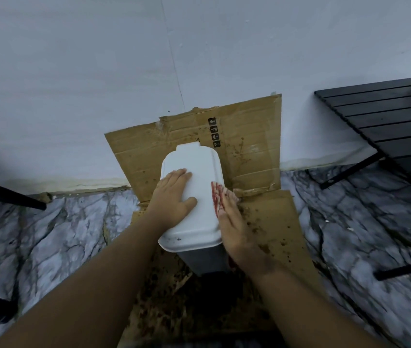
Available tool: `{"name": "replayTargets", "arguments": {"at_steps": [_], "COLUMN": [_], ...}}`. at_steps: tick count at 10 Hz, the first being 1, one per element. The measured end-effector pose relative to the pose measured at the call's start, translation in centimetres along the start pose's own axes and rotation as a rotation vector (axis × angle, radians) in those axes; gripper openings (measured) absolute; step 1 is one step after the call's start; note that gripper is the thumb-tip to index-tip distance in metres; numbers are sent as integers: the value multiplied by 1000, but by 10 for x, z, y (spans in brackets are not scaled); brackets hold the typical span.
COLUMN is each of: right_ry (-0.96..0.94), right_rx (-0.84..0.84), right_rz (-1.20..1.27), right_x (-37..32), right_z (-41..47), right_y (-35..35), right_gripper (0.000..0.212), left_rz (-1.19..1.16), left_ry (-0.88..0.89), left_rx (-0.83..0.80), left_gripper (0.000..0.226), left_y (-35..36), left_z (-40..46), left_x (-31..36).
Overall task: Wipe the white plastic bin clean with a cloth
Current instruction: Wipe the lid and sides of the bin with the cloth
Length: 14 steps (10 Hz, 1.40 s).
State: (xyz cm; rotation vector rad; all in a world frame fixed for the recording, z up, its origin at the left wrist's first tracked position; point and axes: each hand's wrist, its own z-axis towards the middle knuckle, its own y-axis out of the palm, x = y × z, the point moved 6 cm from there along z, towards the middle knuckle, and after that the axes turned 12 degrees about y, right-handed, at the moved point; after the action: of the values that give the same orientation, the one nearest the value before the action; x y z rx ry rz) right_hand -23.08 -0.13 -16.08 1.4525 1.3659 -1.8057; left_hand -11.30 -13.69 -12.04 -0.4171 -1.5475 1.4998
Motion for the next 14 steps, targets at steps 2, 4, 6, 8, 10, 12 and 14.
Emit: {"name": "replayTargets", "arguments": {"at_steps": [2, 4, 6, 8, 10, 12, 14], "right_ry": [-71, -63, 10, 51, 177, 180, 144], "right_rx": [-49, -64, -134, -172, -199, -199, -212], "right_rz": [0, 9, -25, -113, 49, 0, -90], "right_x": [-9, -17, -17, -39, -30, -44, -52], "right_z": [-59, -18, 91, 174, 223, 203, 208], "right_y": [21, 20, 28, 26, 25, 10, 6], "right_gripper": [58, 50, 50, 49, 57, 20, 25], "left_rz": [-44, -77, -48, -38, -36, 4, 17], "left_ry": [-6, 7, 43, 69, 69, 64, 52], "left_rx": [15, 32, 35, 58, 50, 22, -1], "left_gripper": [90, 90, 89, 87, 89, 93, 95], "left_y": [-14, -14, -7, -2, 1, 6, 10], "left_z": [-20, -21, -13, -8, 0, 4, 7], "left_x": [-24, -34, -34, -35, -26, -11, 1]}}
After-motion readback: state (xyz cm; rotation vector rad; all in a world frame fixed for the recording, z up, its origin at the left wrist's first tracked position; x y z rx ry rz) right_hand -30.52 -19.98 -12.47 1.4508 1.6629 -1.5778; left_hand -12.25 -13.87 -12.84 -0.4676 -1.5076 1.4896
